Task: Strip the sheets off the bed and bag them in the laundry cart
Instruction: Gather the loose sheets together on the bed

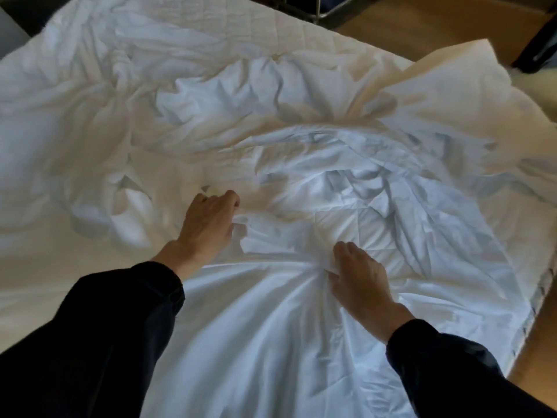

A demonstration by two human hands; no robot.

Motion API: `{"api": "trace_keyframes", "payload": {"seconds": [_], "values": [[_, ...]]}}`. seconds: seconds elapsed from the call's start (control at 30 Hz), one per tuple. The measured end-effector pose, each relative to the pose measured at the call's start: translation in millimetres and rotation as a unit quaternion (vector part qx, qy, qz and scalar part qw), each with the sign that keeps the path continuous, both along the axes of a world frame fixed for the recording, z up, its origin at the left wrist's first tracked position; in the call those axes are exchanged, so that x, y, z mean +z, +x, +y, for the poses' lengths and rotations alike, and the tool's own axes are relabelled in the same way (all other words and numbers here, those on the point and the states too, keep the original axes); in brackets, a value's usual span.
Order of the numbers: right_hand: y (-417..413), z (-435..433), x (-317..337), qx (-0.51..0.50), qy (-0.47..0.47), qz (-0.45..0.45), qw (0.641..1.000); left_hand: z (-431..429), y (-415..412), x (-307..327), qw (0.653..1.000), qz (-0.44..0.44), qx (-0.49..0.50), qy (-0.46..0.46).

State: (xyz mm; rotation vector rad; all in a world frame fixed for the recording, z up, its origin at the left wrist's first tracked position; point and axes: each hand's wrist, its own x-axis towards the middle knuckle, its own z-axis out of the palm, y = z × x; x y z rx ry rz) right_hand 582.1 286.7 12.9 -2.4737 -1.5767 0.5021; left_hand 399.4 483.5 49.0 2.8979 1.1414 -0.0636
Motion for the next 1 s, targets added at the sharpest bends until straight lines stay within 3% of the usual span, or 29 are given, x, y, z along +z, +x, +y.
{"api": "trace_keyframes", "payload": {"seconds": [0.13,0.23,0.33,0.43,0.57,0.63,0.7,0.77,0.87,0.93,1.0], "values": [[-8.0,-4.2,-8.1,0.098,-0.033,0.045,0.994,-3.9,-1.4,-16.5,0.958,0.192,-0.025,-0.212],[-13.7,-2.0,-2.1,0.167,0.040,0.110,0.979,1.4,13.5,-13.5,0.972,0.144,-0.031,-0.184],[-34.6,1.2,7.7,0.258,0.042,0.097,0.960,6.1,30.2,-11.4,0.990,0.103,-0.038,-0.091],[-41.9,14.3,6.4,0.235,-0.002,0.090,0.968,2.2,27.3,-16.7,0.997,0.054,-0.048,-0.028],[-57.7,12.1,-8.7,0.202,-0.035,0.070,0.976,-9.6,2.7,-24.4,0.999,-0.049,0.012,0.000],[-59.8,6.2,-13.6,0.173,-0.060,0.064,0.981,-16.2,2.7,-22.9,0.999,-0.021,0.037,-0.002],[-53.1,3.3,-11.0,0.133,-0.060,0.063,0.987,-21.4,13.1,-20.2,0.994,0.095,0.046,-0.006],[-34.6,0.2,-8.8,0.119,-0.049,0.062,0.990,-28.7,24.6,-23.0,0.985,0.169,-0.021,-0.012],[9.0,-8.7,-11.2,0.146,-0.048,0.031,0.988,-46.1,49.7,-35.1,0.964,0.133,-0.225,-0.055],[39.6,-16.7,-17.2,0.159,-0.067,0.016,0.985,-58.2,67.9,-40.6,0.942,0.170,-0.250,-0.143],[62.2,-21.7,-23.0,0.136,-0.051,0.062,0.987,-55.1,79.0,-43.2,0.953,0.156,-0.232,-0.116]]}}
